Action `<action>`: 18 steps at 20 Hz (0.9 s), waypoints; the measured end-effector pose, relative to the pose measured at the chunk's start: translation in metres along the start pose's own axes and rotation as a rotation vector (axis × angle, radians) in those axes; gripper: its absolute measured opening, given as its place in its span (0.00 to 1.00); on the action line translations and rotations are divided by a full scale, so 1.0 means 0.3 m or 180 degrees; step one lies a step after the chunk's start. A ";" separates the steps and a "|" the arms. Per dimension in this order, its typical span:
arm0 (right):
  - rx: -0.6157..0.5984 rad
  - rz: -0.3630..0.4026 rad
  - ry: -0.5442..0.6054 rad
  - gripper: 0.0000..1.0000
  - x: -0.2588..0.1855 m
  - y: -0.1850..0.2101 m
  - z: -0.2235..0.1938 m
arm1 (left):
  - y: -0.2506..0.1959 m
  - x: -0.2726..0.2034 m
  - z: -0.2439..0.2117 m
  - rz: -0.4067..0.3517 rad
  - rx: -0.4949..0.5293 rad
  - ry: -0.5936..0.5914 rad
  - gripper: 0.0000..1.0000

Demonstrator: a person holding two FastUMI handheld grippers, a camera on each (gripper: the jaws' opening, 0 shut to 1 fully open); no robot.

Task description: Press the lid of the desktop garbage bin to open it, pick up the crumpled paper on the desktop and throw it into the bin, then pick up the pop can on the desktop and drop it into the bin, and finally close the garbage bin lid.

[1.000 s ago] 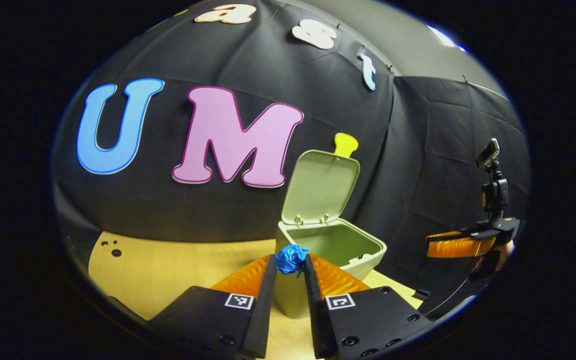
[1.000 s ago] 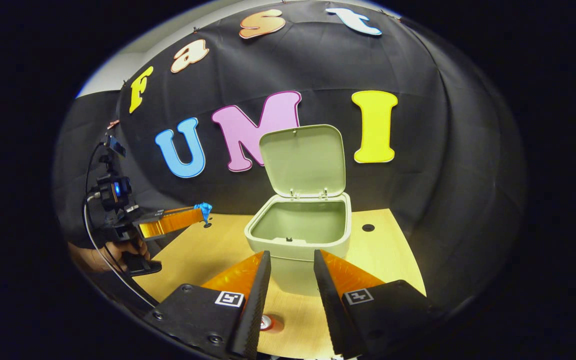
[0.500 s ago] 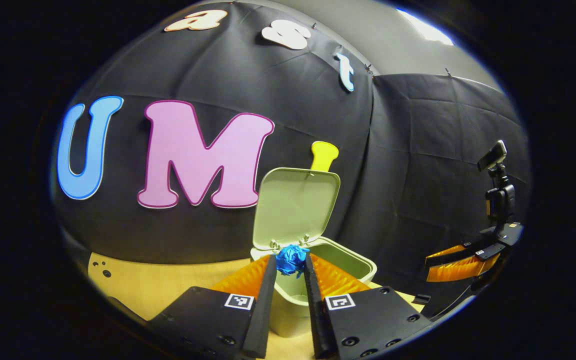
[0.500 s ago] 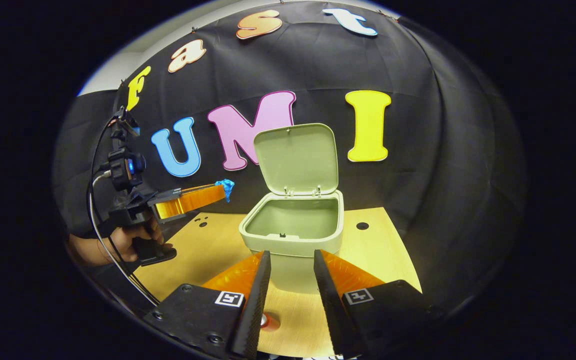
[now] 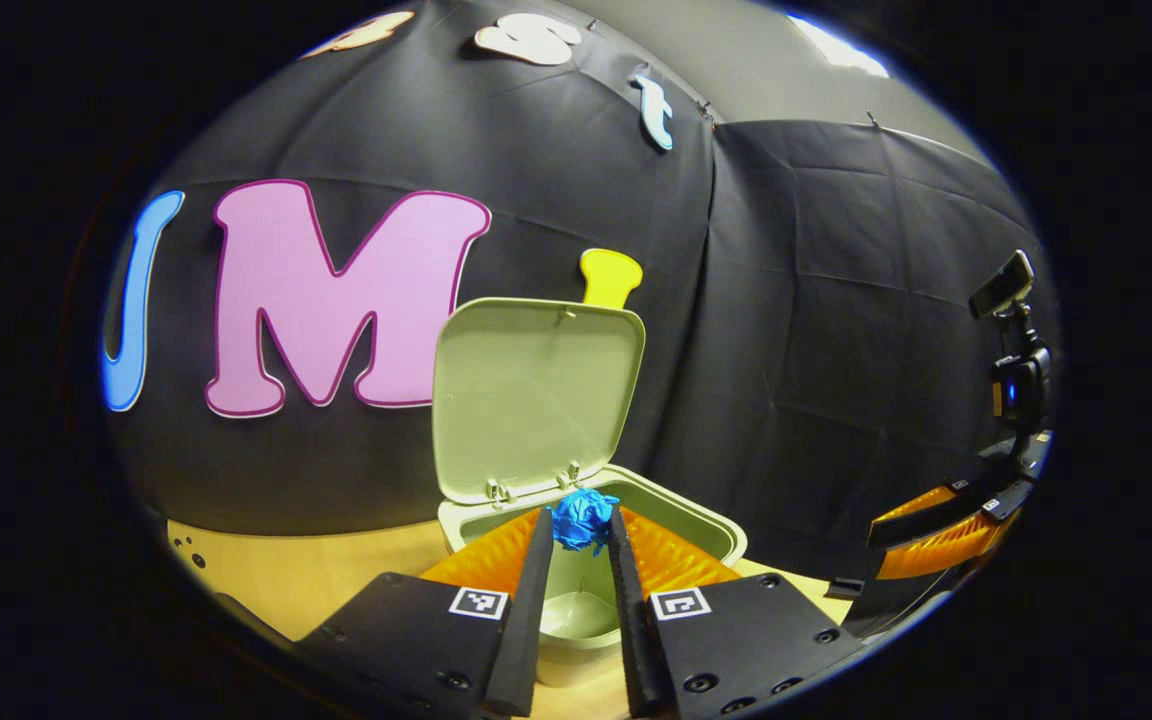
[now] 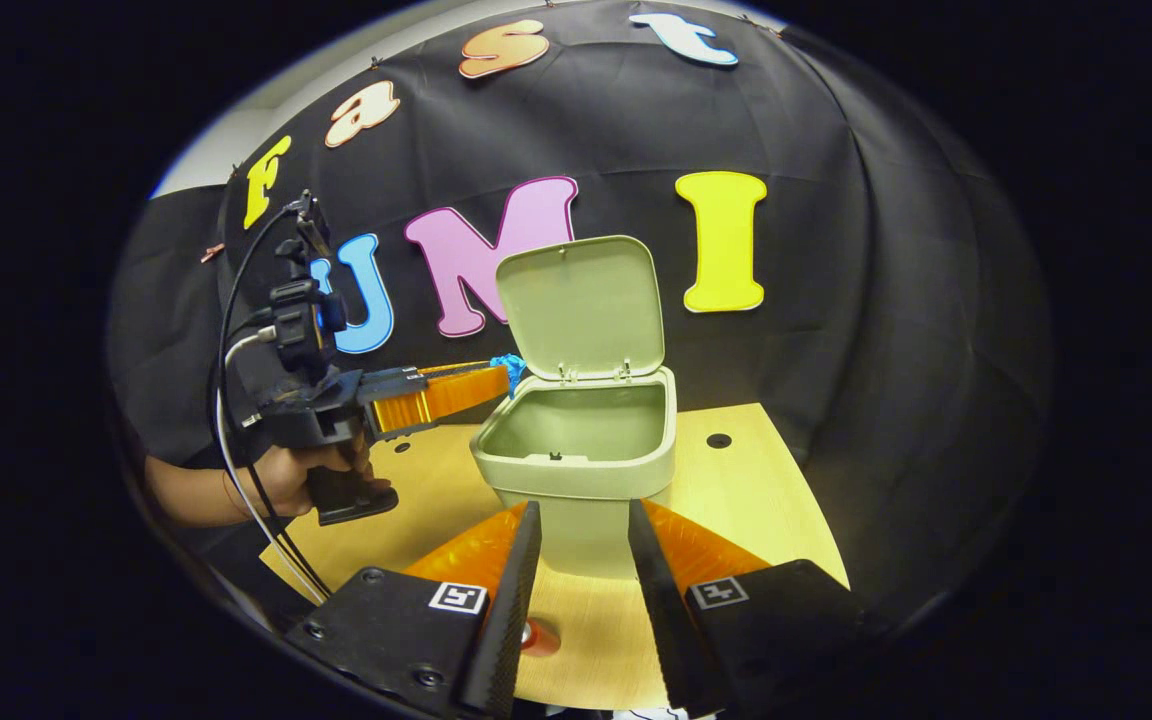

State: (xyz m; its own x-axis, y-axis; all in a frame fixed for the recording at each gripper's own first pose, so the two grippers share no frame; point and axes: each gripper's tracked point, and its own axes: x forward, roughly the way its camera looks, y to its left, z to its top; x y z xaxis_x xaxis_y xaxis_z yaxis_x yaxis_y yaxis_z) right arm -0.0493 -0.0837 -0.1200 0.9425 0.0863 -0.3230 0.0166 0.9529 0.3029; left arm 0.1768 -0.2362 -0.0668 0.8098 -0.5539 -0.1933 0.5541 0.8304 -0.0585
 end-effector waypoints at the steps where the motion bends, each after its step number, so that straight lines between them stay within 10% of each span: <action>1: 0.0009 -0.0008 0.0006 0.59 -0.005 -0.002 -0.003 | -0.001 0.015 -0.011 -0.0003 0.0029 0.0028 0.36; 8: 0.0081 -0.0048 0.0035 0.60 -0.016 -0.002 -0.034 | -0.013 0.058 -0.065 -0.0049 0.0045 0.0188 0.42; 18: 0.0068 0.0022 0.0094 0.64 -0.007 0.040 -0.062 | -0.028 -0.001 -0.055 -0.0107 0.0064 0.0150 0.85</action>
State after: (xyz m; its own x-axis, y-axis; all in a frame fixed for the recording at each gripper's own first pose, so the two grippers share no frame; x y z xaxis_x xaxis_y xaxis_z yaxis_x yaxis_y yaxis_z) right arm -0.0573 -0.0670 -0.1324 0.9323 0.1017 -0.3470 0.0175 0.9458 0.3243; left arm 0.1687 -0.2419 -0.0826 0.7810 -0.5776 -0.2376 0.5849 0.8098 -0.0462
